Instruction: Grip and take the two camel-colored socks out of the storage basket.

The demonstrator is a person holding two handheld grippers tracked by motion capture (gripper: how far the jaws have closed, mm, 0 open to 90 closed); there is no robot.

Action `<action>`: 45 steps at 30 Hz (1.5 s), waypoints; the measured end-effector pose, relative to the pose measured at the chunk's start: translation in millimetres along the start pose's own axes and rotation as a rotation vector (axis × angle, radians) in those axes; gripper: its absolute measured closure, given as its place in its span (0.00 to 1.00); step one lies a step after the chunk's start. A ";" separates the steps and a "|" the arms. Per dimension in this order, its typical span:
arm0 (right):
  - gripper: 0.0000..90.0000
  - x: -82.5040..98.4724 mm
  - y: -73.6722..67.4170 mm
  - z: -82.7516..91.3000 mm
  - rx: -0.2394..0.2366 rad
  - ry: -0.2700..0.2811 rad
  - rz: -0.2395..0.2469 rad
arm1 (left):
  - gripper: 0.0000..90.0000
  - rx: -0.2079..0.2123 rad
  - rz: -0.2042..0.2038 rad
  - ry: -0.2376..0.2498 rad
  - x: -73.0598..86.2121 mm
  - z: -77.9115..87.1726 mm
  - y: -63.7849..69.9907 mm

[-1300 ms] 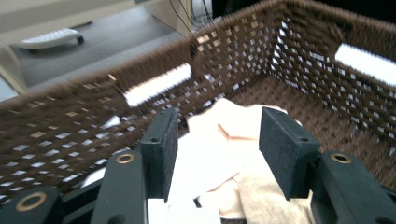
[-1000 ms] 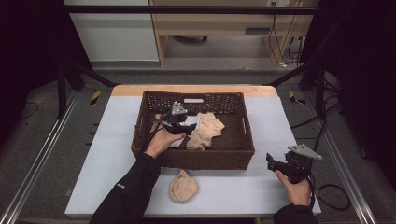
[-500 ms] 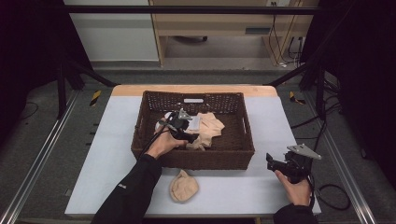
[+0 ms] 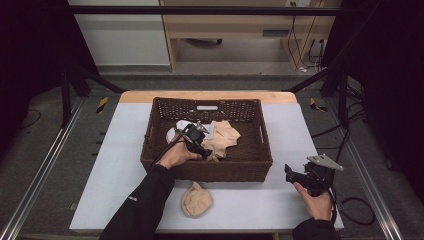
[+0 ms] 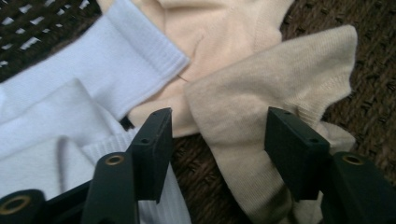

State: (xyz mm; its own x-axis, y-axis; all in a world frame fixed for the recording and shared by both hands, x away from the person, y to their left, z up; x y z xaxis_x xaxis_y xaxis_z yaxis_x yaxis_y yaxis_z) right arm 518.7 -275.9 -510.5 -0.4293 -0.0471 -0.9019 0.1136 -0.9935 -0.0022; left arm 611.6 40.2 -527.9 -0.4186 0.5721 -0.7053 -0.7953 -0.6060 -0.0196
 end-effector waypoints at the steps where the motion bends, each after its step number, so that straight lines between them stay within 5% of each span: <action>1: 0.05 0.2 0.1 -0.2 0.001 -0.001 0.000 | 0.50 0.012 0.000 -0.010 1.4 -0.3 1.1; 8: 0.06 -0.1 -0.6 -0.4 0.000 0.001 0.005 | 0.69 0.052 0.027 -0.078 7.6 -1.4 5.5; 16: 0.06 -0.1 -1.6 0.2 -0.003 0.000 0.003 | 0.96 0.030 0.041 -0.112 9.2 2.7 2.3; 22: 0.06 -0.4 -0.5 0.6 0.001 0.002 0.002 | 1.00 0.005 0.045 -0.085 4.8 6.0 -0.3; 24: 0.06 -0.7 -0.2 1.1 0.001 0.005 0.002 | 0.99 0.003 0.047 -0.069 2.6 6.1 -1.3; 28: 0.06 -1.0 0.8 0.7 0.004 0.007 0.004 | 0.55 -0.017 0.036 0.037 -12.1 4.6 -6.1; 31: 0.06 -0.7 0.3 0.5 0.004 0.004 0.004 | 0.42 -0.031 0.024 0.058 -20.5 3.6 -7.5; 35: 0.06 -1.1 0.2 1.1 0.002 0.007 0.003 | 0.38 -0.018 0.020 0.058 -23.0 -6.0 1.1; 37: 0.06 -1.1 0.3 1.2 0.001 0.007 0.004 | 0.37 -0.014 0.005 0.031 -18.9 -9.7 2.8; 38: 0.06 -1.1 0.1 1.4 0.000 0.008 0.006 | 0.36 -0.028 -0.015 -0.026 -10.6 -13.0 0.7; 40: 0.06 -0.9 0.1 1.0 0.000 0.007 0.007 | 0.36 -0.033 0.006 -0.040 -7.4 -14.0 -1.2; 45: 0.06 -1.1 -0.6 1.1 -0.001 0.007 0.008 | 0.49 -0.011 0.012 -0.051 -5.3 -15.7 2.4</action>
State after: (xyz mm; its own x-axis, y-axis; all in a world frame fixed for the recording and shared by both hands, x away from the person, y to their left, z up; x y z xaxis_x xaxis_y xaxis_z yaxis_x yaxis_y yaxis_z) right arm 518.1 -275.4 -509.0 -0.4219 -0.0543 -0.9050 0.1179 -0.9930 0.0047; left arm 618.8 27.1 -535.4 -0.4500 0.5920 -0.6686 -0.7854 -0.6187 -0.0191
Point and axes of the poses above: each handheld gripper's, and its own axes: z roughly backward along the jaws, x roughly out of its underside, y roughly to its right, the point moved 10 cm from there along -z, roughly forward along the jaws, and after that the axes turned 9 degrees about y, right-handed, at the moved point
